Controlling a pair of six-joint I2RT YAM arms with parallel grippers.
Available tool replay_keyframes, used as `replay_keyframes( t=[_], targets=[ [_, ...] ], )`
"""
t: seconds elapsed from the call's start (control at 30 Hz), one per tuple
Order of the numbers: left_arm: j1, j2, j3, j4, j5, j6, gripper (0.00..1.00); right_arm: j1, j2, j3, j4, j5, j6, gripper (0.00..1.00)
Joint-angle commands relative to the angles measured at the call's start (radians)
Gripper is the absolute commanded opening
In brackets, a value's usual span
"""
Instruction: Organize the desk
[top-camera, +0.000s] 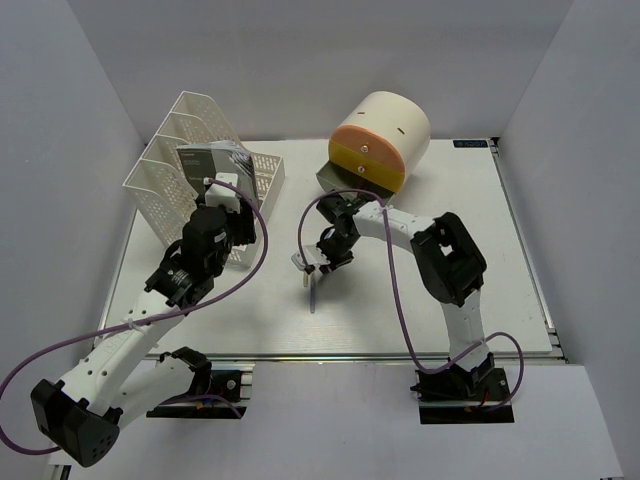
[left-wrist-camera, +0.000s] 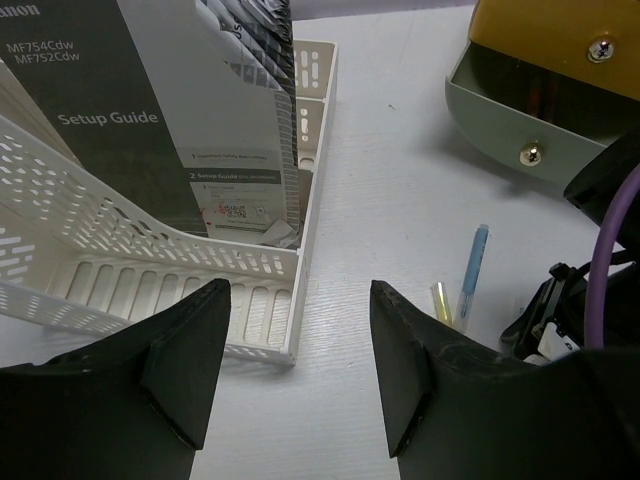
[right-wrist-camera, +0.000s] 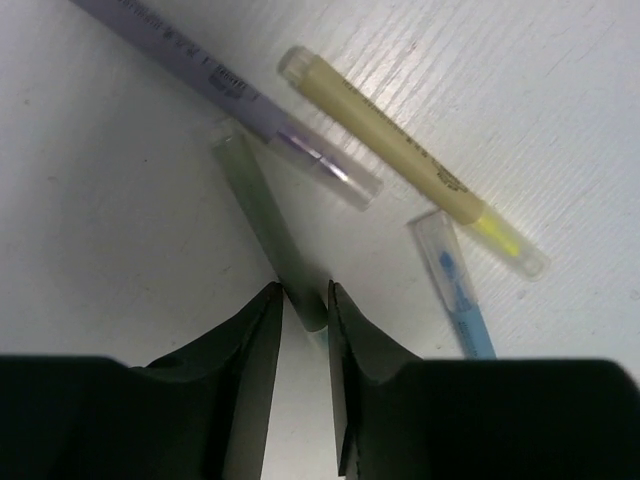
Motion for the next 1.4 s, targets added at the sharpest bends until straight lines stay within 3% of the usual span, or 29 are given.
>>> replay_keyframes(
  t=[0.0, 0.37, 0.57, 0.87, 1.03, 1.17, 1.37],
  targets=[
    [-0.001, -0.005, -0.018, 0.02, -0.014, 0.008, 0.68, 0.0, -0.016, -0.067, -0.012, 0.074, -0.014, 0.3],
    [-0.001, 0.032, -0.028, 0.031, 0.009, 0.002, 0.68, -0.032, -0.143, -0.234, 0.058, 0.068, 0.122, 0.13],
    [-0.001, 0.076, -0.031, 0.038, 0.066, 0.003, 0.68, -0.076, -0.319, -0.308, 0.092, 0.015, 0.208, 0.07],
    [-0.001, 0.176, -0.025, 0.04, 0.179, -0.012, 0.66, -0.147, -0.527, -0.224, 0.239, -0.016, 0.648, 0.0],
    [-0.001, 0.188, -0.031, 0.05, 0.208, -0.015, 0.65, -0.191, -0.513, -0.13, 0.371, 0.14, 0.892, 0.0],
    [-0.001, 0.199, -0.039, 0.063, 0.235, -0.02, 0.65, -0.23, -0.456, -0.064, 0.443, 0.272, 0.943, 0.0],
    [-0.001, 0.236, -0.036, 0.063, 0.278, -0.029, 0.65, -0.241, -0.329, 0.045, 0.474, 0.33, 0.961, 0.0]
  ],
)
